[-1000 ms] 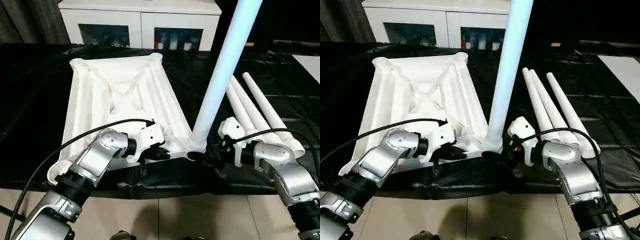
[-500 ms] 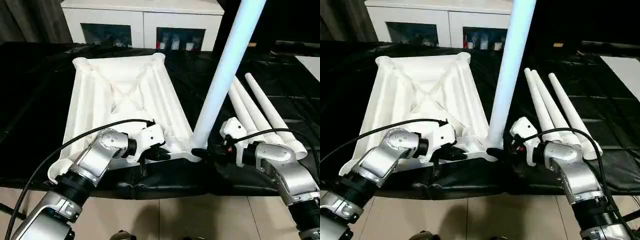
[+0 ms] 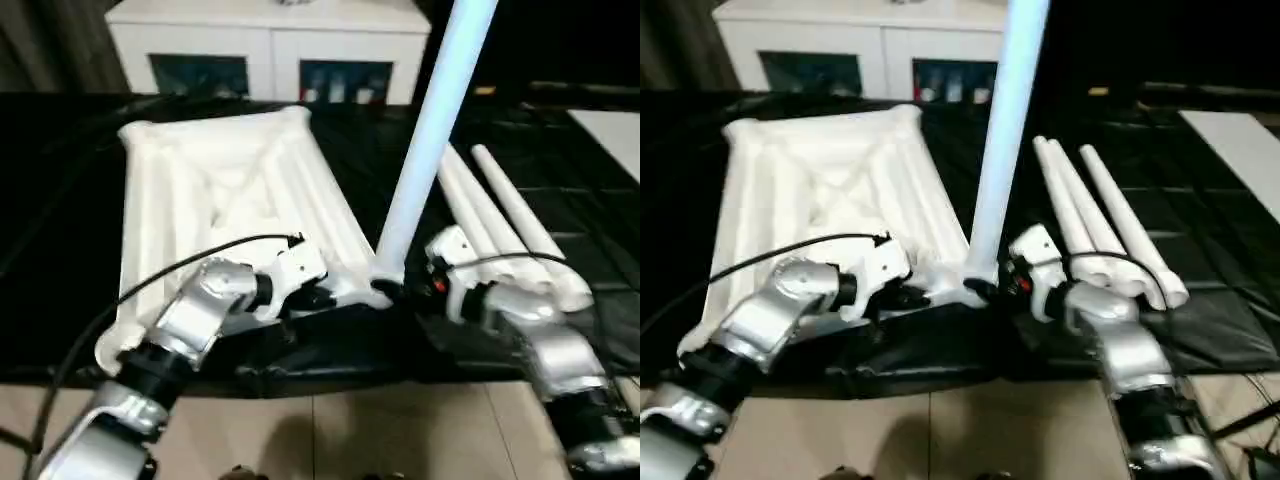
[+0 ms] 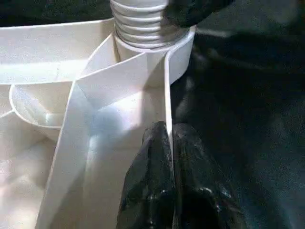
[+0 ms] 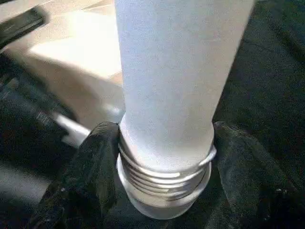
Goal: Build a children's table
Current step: Rotate leg to tighten
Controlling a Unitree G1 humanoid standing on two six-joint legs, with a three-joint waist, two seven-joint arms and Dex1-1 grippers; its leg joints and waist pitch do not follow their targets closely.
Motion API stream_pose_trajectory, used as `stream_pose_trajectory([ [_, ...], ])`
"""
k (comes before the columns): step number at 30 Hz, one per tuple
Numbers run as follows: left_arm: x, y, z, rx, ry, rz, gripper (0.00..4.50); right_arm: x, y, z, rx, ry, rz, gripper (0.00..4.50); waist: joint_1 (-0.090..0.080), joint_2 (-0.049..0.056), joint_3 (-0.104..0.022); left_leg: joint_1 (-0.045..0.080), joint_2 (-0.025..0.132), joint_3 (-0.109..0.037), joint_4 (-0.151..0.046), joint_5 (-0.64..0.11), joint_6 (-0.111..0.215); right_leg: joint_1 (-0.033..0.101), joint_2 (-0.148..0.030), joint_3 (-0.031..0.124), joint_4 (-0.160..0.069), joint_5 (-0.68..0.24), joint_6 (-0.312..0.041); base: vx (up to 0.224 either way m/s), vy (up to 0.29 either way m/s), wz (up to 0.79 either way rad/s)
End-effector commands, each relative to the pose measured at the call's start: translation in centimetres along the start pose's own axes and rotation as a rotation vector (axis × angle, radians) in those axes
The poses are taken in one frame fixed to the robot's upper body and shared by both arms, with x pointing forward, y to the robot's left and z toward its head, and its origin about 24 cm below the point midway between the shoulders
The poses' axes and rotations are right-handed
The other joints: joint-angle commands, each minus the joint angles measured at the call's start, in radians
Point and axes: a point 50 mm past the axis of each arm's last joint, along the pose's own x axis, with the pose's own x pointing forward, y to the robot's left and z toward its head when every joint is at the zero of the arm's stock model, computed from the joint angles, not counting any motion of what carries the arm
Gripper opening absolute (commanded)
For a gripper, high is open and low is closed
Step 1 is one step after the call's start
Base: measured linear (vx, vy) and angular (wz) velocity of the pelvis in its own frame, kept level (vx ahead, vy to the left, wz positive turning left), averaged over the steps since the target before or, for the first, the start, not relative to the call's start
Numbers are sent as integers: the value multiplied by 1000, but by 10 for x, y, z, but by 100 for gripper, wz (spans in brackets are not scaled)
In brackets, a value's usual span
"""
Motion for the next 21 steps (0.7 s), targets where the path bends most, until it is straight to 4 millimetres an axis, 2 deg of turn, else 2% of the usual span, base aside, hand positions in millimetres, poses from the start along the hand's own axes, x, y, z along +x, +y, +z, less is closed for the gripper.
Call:
stream_pose_trajectory([
  [1,11,-1,25,28,-62,7,0,5,-9,-15,98,67,-170,269,-5,-1,-63,17,46,-32,-78,-332,-3,42,-64,41,-88,-479,-149,0,0,0],
  [2,17,2,30,-8,-70,70,0,17,-4,-16,139,64,-229,269,-12,-2,-60,21,43,-34,-77,-353,-11,38,-64,36,-96,-537,-130,0,0,0],
  [4,24,5,37,-51,-75,134,0,30,2,-15,166,68,-287,268,-21,0,-62,21,43,-41,-77,-364,-17,42,-68,28,-106,-584,-104,0,0,0],
  [5,30,7,42,-100,-78,193,0,42,9,-14,180,74,-334,268,-27,2,-63,16,44,-45,-79,-368,-20,45,-67,22,-107,-580,-97,0,0,0],
  [6,30,7,42,-100,-78,193,0,42,9,-14,180,74,-334,268,-31,2,-62,14,43,-45,-80,-375,-21,45,-66,20,-109,-584,-93,0,0,0],
  [7,34,7,45,-122,-80,222,0,50,14,-13,205,71,-367,268,-31,1,-63,18,41,-50,-79,-390,-21,46,-67,15,-114,-594,-79,0,0,0],
  [9,38,5,48,-129,-76,233,0,57,18,-11,227,67,-389,268,-36,5,-64,20,42,-51,-80,-399,-18,42,-68,16,-116,-572,-84,0,0,0],
  [10,41,4,51,-133,-77,246,0,65,25,-9,242,63,-406,268,-40,1,-65,17,41,-52,-81,-398,-13,44,-66,16,-113,-550,-92,0,0,0],
  [11,44,2,53,-134,-77,252,0,71,30,-7,238,61,-420,268,-46,3,-65,16,41,-53,-82,-400,-14,40,-66,18,-111,-535,-102,0,0,0],
  [12,45,1,54,-133,-82,256,0,76,35,-6,225,70,-412,268,-48,0,-65,16,40,-52,-82,-401,-13,41,-65,16,-112,-532,-103,0,0,0],
  [14,45,1,54,-129,-84,258,0,79,38,-5,213,68,-417,268,-51,1,-66,16,40,-51,-81,-400,-4,41,-66,20,-109,-513,-110,0,0,0],
  [15,43,3,52,-117,-81,264,0,79,38,-3,230,45,-396,268,-51,-1,-66,15,40,-49,-81,-395,-1,41,-66,22,-108,-505,-112,0,0,0],
  [16,43,3,52,-117,-81,264,0,79,38,-3,230,45,-396,303,-48,1,-66,16,41,-49,-82,-386,3,42,-66,24,-105,-483,-121,0,0,0],
  [17,38,7,49,-96,-80,273,0,76,33,7,226,-28,-364,338,-48,1,-67,16,42,-47,-83,-384,6,42,-65,26,-102,-463,-128,0,0,0],
  [21,33,9,45,-69,-76,270,0,71,27,14,181,-62,-364,360,-46,2,-69,9,42,-45,-84,-350,17,48,-66,31,-94,-406,-152,0,0,0],
])
